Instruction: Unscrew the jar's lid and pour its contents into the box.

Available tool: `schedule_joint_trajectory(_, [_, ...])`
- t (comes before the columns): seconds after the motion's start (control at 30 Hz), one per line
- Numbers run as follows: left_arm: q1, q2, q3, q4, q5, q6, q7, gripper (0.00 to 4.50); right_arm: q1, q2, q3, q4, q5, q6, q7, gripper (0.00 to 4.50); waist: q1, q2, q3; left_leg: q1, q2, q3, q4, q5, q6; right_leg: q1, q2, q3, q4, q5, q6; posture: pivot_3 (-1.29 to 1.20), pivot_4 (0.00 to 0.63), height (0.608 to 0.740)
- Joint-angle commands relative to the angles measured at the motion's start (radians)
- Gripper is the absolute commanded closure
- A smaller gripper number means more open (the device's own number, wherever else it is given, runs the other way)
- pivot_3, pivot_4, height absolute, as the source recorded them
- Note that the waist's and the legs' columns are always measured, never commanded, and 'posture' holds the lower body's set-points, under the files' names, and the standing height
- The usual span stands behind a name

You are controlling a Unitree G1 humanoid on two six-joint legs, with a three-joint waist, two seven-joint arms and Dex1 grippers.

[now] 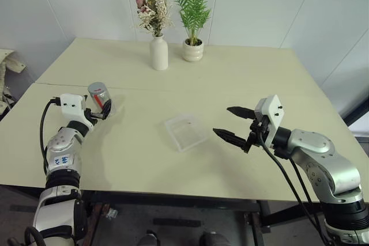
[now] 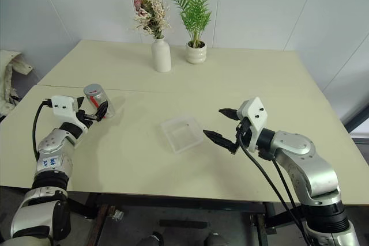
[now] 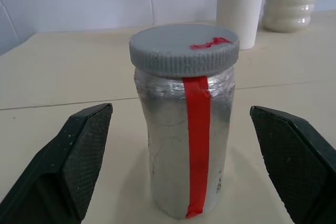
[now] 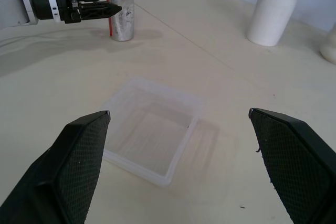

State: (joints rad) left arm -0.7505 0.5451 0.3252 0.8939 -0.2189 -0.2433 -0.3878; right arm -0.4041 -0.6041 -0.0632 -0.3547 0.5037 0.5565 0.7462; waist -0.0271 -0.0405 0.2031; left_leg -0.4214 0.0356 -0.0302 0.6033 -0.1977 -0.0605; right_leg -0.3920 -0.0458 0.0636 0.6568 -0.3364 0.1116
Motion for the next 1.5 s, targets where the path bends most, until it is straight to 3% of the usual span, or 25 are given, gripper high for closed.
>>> schedule_joint_trajectory(0.03, [-0.052, 0.013, -0.003, 0.042, 0.017, -0.045, 0.011, 0.0, 0.006, 0.002, -0.012, -0.049, 0.0, -0.017, -0.015, 0.03, 0.0, 0.0, 0.0, 0.0, 0.0, 0.0, 0.0, 0.0, 0.0, 0.0, 0.0, 0.0, 0.0, 0.0, 0.0, 0.0, 0.15, 0.74])
schedule_joint_trajectory(0.67, [-0.149, 0.016, -0.026, 0.196, 0.054, -0.1, 0.033, 0.0, 0.013, -0.003, -0.011, -0.054, -0.007, -0.012, -0.028, 0.03, 0.0, 0.0, 0.0, 0.0, 0.0, 0.0, 0.001, 0.0, 0.0, 0.0, 0.0, 0.0, 0.001, 0.0, 0.0, 0.0, 0.15, 0.74])
schedule_joint_trajectory(0.93, [-0.152, 0.011, -0.028, 0.211, 0.063, -0.105, 0.04, 2.42, 0.004, -0.011, -0.017, -0.05, -0.009, -0.01, -0.025, 0.0, 0.0, 0.0, 0.0, 0.0, 0.0, 0.0, 0.001, 0.0, 0.0, 0.0, 0.0, 0.0, 0.001, 0.0, 0.0, 0.0, 0.15, 0.74])
schedule_joint_trajectory(1.0, [-0.156, 0.008, -0.031, 0.207, 0.063, -0.109, 0.028, 2.43, -0.003, -0.014, -0.018, -0.043, -0.011, -0.011, -0.023, 0.0, -0.001, 0.0, 0.0, 0.0, 0.0, 0.0, 0.001, 0.0, 0.0, 0.0, 0.0, 0.0, 0.001, 0.0, 0.0, 0.0, 0.15, 0.74])
schedule_joint_trajectory(1.2, [-0.178, -0.002, -0.023, 0.107, -0.007, -0.058, -0.136, 2.43, -0.056, -0.027, -0.033, -0.059, 0.0, 0.02, -0.043, 0.0, 0.0, 0.0, 0.0, 0.0, 0.0, 0.0, 0.001, 0.0, 0.0, 0.0, 0.0, 0.0, 0.001, 0.0, 0.0, 0.0, 0.15, 0.74])
schedule_joint_trajectory(1.5, [-0.169, -0.012, -0.108, -0.214, -0.154, 0.245, -0.564, 2.43, -0.218, 0.027, -0.024, -0.086, 0.024, 0.104, -0.142, 0.0, -0.004, 0.0, 0.0, -0.001, 0.0, 0.0, 0.001, 0.0, -0.001, -0.001, 0.0, 0.0, 0.001, 0.0, 0.0, 0.0, 0.15, 0.74])
